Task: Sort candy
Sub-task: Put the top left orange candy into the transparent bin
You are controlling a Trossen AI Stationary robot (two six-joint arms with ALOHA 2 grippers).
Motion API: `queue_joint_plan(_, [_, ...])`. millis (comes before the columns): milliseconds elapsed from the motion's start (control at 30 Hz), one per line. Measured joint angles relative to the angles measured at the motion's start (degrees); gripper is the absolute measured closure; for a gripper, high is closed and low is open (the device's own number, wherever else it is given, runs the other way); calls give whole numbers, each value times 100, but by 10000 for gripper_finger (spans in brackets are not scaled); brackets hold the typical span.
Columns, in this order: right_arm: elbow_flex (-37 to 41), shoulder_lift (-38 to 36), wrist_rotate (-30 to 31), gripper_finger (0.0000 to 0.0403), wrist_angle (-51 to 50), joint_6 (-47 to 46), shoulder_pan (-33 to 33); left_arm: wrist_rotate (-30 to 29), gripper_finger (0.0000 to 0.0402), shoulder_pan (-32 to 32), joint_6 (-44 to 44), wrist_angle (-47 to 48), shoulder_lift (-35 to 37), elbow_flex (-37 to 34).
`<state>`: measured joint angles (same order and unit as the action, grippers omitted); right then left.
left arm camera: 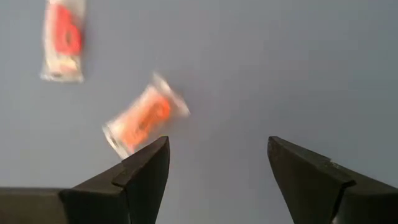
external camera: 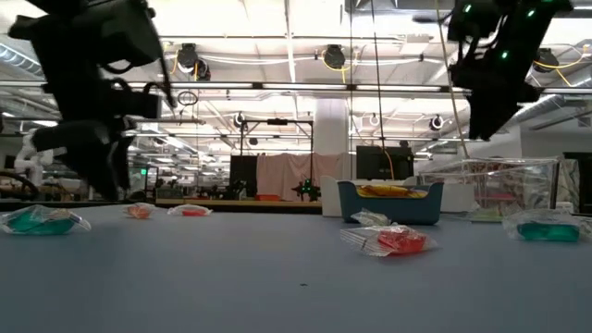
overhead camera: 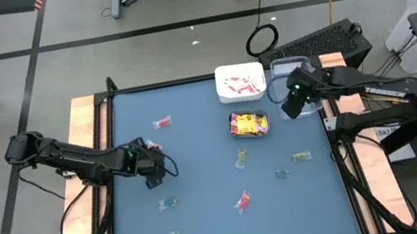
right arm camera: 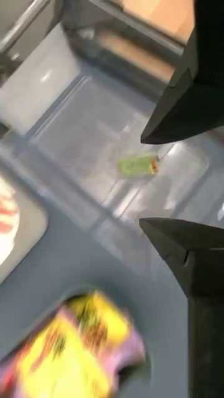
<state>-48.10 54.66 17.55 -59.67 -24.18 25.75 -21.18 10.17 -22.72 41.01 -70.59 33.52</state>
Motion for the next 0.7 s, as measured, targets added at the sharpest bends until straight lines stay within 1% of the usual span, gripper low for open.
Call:
queue_joint_plan(133, [0, -392, -144, 204, 355, -394, -720, -95, 126, -485, 210, -235, 0, 135])
queue_joint_plan(233, [0, -588, -133, 204, 896, -578, -1459, -63, 126, -982, 230, -226, 0, 142])
queue_joint_plan(300, [-1, -606, -99, 204, 1390, -588, -1997, 96, 126, -1308, 358, -210, -26, 142])
queue_joint_plan(400, [-2, -476, -97, 204, 2124, -338, -2769, 622, 134, -1623, 690, -139, -28, 139])
queue_joint_plan(467, [-2, -323, -99, 204, 2535, -153, -3193, 792, 145, -1785, 823, -240, -28, 138])
queue_joint_plan(567, [-2, -65, -95, 204, 3086, 14, -3666, 984, 162, -2057, 876, -247, -60, 138])
queue_joint_plan(700, [-2, 330, -70, 204, 3668, 88, -4117, 1198, 181, -2374, 914, -306, -135, 136])
